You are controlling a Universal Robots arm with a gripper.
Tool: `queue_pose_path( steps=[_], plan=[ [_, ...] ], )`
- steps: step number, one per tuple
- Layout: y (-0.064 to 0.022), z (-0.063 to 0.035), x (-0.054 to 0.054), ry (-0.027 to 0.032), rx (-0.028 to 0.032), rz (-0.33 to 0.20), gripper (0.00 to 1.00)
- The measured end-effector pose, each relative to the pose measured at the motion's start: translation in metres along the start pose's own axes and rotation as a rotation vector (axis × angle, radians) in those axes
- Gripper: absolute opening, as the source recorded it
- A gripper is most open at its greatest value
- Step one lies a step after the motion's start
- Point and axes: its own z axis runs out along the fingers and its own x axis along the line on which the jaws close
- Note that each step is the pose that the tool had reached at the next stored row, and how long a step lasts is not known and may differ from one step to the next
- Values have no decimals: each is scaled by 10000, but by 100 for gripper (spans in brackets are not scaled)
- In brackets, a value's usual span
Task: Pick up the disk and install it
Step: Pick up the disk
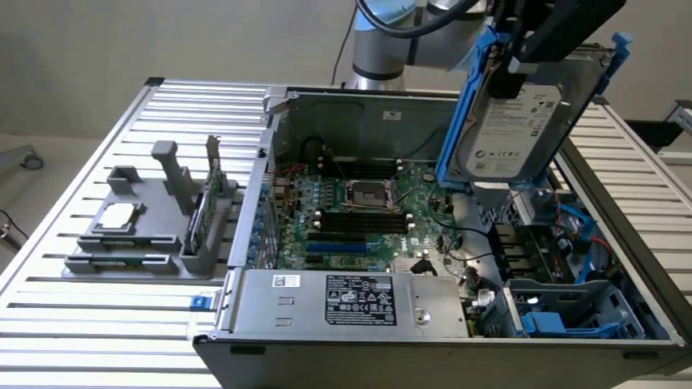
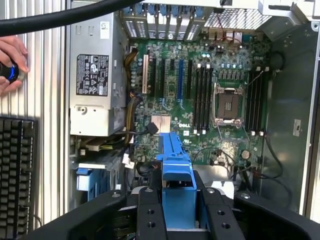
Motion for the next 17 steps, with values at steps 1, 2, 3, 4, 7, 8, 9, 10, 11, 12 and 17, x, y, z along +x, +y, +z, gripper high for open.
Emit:
queue_pose_path(
  steps=[1,2,3,4,7,8,9,10,11,12,17],
  plan=[
    [-21,0,34,-1,-2,-1,33],
    [-41,-2,67,0,-5,0,33],
    [-60,-2,102,-1,-7,0,33],
    [-79,-3,136,0,-10,0,33],
    [-135,-5,242,-1,-17,0,33],
    [-153,-6,277,0,-20,0,33],
    [-171,-7,313,-1,-23,0,33],
    [-189,-7,349,-2,-26,0,33],
    [-207,-8,384,-2,-29,0,33],
    [-226,-9,422,-1,-32,0,33],
    [-315,-13,599,-1,-46,1,33]
  ],
)
